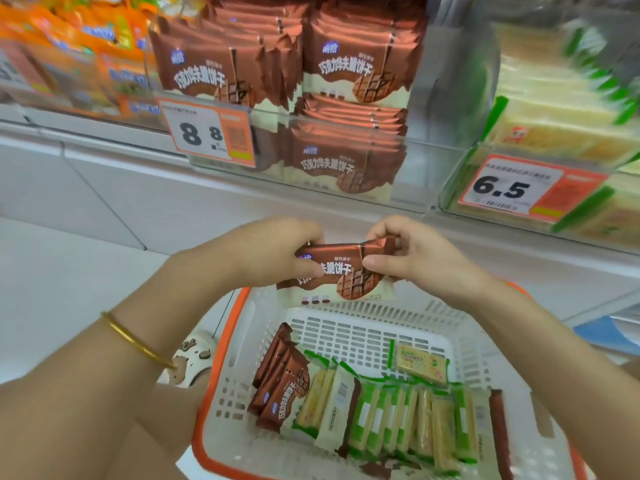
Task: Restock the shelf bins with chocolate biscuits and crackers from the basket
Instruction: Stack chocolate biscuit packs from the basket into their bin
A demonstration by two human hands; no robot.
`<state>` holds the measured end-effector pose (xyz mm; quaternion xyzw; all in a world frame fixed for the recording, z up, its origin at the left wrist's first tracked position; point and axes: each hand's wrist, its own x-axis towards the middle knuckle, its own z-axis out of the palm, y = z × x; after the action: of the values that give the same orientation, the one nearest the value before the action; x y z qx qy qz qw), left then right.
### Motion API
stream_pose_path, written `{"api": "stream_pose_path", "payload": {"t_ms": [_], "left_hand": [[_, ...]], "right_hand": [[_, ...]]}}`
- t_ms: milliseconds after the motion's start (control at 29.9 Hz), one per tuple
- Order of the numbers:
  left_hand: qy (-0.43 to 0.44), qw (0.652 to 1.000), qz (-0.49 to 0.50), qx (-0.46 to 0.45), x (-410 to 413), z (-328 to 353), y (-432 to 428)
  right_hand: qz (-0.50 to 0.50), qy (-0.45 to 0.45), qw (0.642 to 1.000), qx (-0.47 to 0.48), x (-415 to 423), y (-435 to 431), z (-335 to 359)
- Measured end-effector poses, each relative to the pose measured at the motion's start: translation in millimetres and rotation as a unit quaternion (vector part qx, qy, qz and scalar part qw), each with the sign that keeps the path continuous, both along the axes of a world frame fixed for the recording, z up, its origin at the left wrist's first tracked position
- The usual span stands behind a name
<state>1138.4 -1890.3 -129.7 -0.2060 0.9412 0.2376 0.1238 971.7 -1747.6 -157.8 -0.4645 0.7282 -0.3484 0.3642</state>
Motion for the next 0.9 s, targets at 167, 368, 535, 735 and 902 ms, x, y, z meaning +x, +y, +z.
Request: {"api": "stream_pose_path", "payload": {"t_ms": [167, 368, 535, 735, 902], "left_hand": [[0.281, 0.958, 0.044, 0.021, -3, 38, 2], [0.508, 0.843, 0.156, -0.081, -11, 48, -10], [0.385, 0.885, 0.077, -0.249, -14, 29, -22], [0.343, 0.899, 0.042, -0.271, -15, 21, -22], [0.329, 0.902, 0.031, -0.277, -12, 19, -22]], "right_hand": [[0.035, 0.269, 0.962, -0.042, 17, -2, 81], [-0.120, 0.340, 0.912, -0.195, -12, -37, 148], [-0.159, 0.422, 0.885, -0.116, -34, -98, 142], [-0.175, 0.518, 0.828, -0.125, -41, -126, 113], [-0.161, 0.557, 0.809, -0.097, -48, -132, 117]]}}
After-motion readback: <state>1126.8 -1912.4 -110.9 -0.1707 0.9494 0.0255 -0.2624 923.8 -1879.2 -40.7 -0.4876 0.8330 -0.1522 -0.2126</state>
